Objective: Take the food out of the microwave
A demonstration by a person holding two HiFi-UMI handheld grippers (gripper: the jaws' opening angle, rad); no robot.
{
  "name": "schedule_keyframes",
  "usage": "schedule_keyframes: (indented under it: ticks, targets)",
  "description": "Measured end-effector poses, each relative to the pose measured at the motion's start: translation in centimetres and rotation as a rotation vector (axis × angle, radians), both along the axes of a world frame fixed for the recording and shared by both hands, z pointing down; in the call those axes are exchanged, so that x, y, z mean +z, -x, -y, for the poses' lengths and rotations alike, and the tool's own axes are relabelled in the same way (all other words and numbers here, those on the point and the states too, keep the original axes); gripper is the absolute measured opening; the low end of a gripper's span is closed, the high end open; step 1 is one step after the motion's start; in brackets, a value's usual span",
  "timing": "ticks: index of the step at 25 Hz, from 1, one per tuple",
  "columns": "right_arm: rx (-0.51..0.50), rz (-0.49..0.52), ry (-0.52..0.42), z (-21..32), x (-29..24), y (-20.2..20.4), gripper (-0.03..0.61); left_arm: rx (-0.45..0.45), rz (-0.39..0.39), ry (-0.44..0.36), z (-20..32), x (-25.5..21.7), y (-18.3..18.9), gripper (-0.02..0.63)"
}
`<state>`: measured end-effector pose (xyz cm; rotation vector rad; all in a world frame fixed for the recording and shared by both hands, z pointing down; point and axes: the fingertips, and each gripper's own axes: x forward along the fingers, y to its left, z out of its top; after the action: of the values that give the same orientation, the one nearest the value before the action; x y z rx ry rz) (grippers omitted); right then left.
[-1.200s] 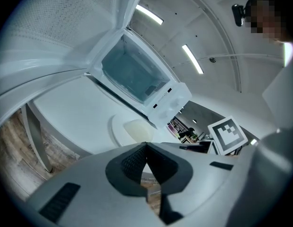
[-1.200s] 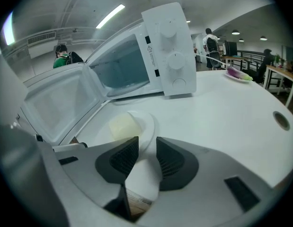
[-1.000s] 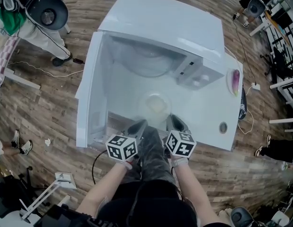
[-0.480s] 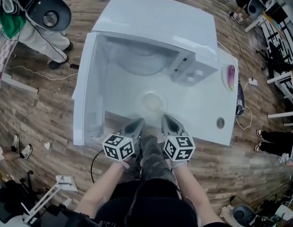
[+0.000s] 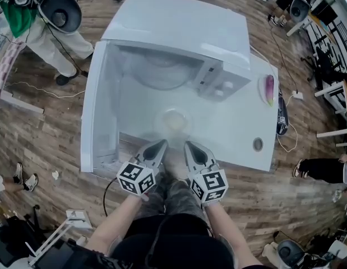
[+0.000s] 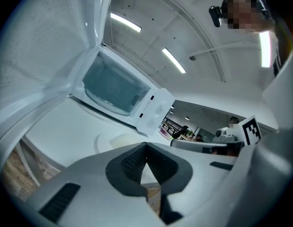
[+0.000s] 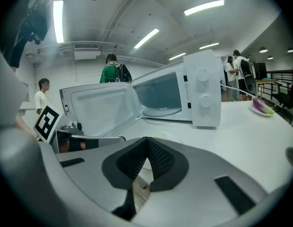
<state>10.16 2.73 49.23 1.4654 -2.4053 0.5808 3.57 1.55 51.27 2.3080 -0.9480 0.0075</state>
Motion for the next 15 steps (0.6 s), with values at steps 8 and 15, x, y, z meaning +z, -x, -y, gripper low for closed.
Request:
schedule_keyframes:
  ticks: [8, 15]
  targets:
    - [-0.028, 0.002, -0.042, -1.2, -1.4, -0.2, 0.017, -0.019, 0.002, -0.061, -0.5, -2.1, -0.4, 0.009]
    - [-0.050, 0.018, -0.059, -2.8, -2.8, -0.3, 0.017, -0.043, -0.002, -0.078, -2.0, -3.5, -0.5, 0.009]
